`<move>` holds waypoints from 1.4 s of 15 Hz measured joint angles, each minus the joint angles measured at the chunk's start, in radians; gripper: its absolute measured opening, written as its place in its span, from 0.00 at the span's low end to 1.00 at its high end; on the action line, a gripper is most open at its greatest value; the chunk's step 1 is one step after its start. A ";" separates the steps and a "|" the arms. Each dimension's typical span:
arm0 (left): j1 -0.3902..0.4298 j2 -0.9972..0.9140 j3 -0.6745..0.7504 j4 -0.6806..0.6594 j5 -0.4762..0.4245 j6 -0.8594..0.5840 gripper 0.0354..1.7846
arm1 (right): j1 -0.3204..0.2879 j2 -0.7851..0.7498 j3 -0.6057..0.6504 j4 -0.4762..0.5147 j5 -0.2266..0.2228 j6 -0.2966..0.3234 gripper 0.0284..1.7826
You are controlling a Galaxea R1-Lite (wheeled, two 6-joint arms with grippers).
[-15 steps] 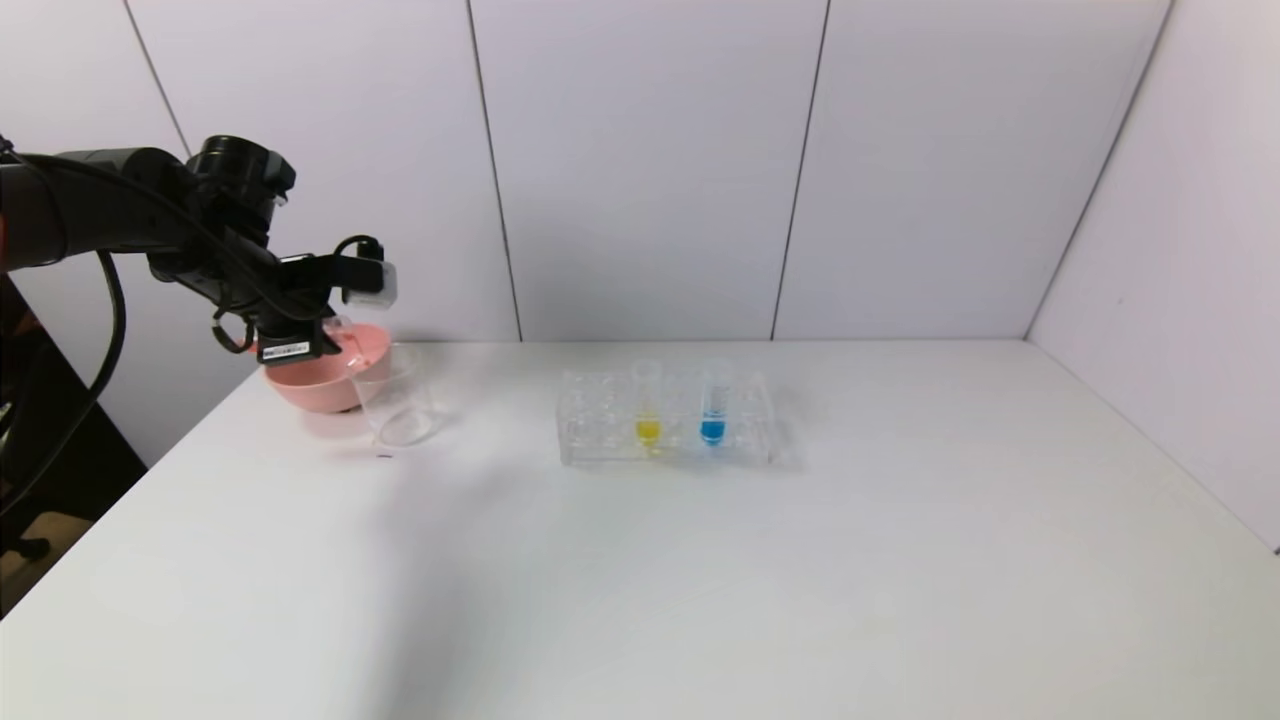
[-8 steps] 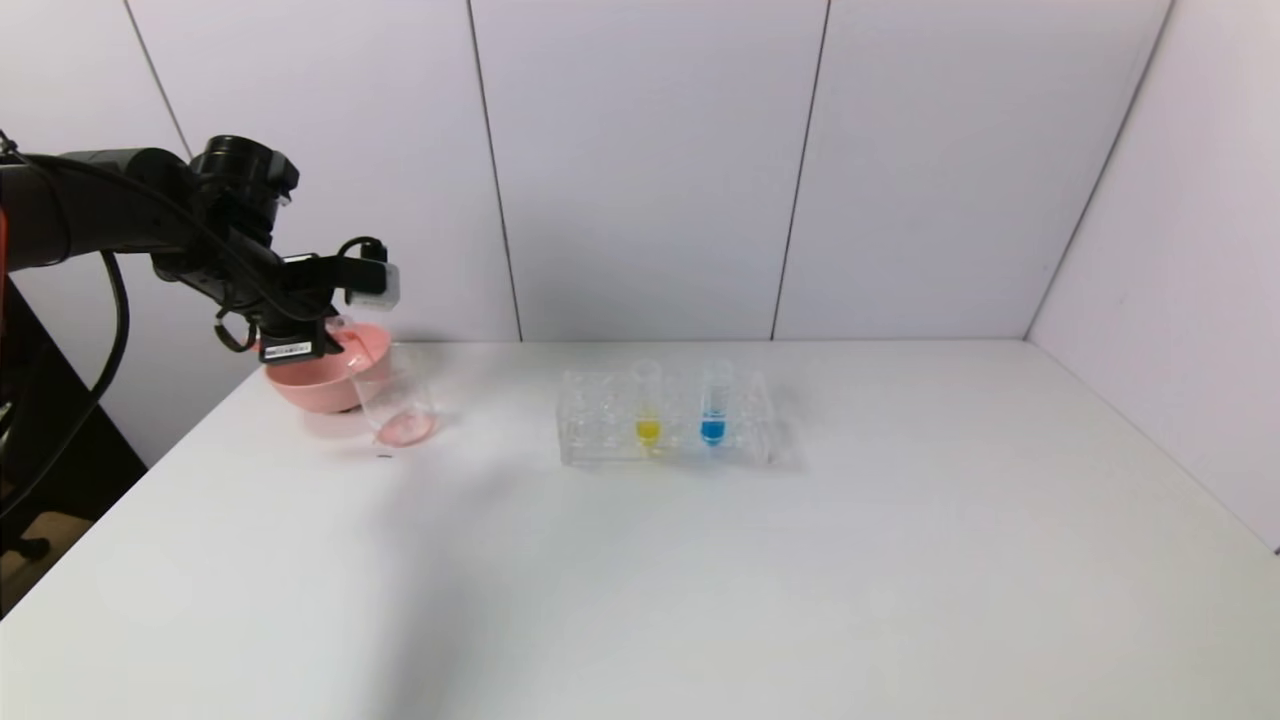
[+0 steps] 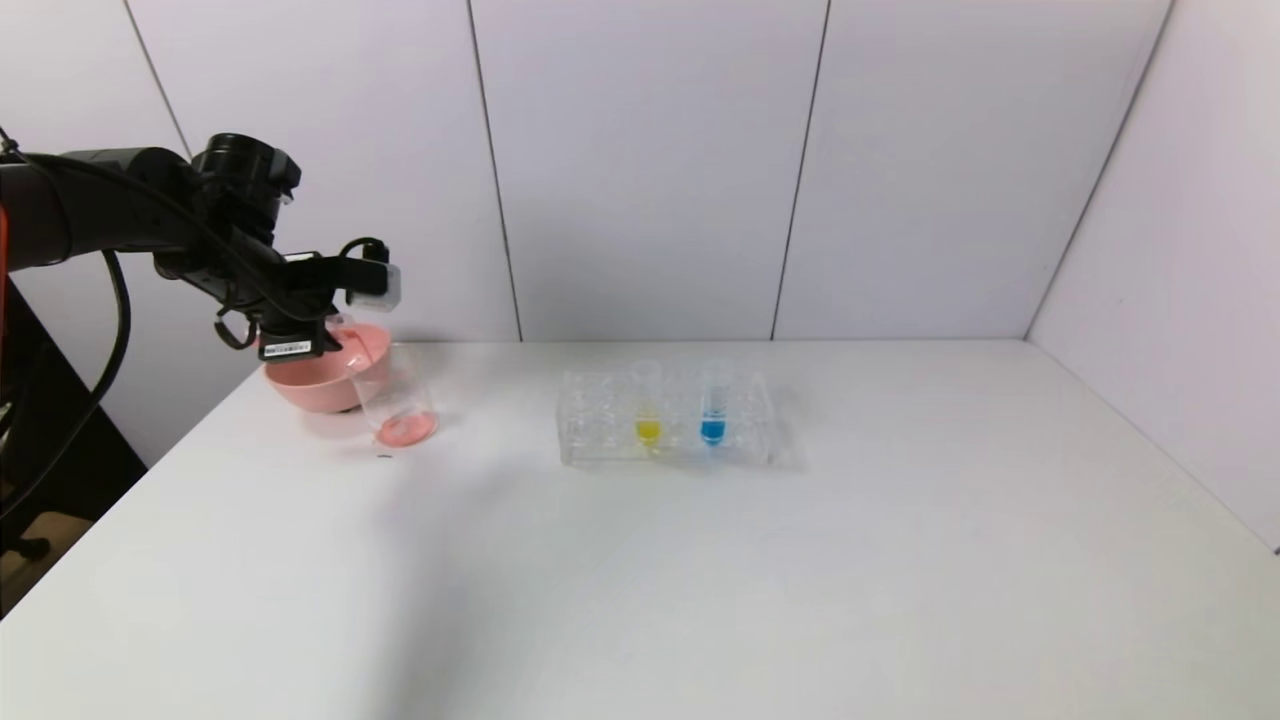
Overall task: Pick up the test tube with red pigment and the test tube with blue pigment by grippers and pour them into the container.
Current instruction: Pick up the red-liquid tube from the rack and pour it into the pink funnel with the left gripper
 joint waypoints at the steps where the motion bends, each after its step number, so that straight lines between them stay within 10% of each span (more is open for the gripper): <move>1: -0.002 0.000 0.000 -0.002 0.000 0.000 0.24 | 0.000 0.000 0.000 0.000 0.000 0.000 1.00; 21: -0.029 -0.001 0.002 -0.040 0.058 0.100 0.24 | 0.000 0.000 0.000 0.000 0.000 0.000 1.00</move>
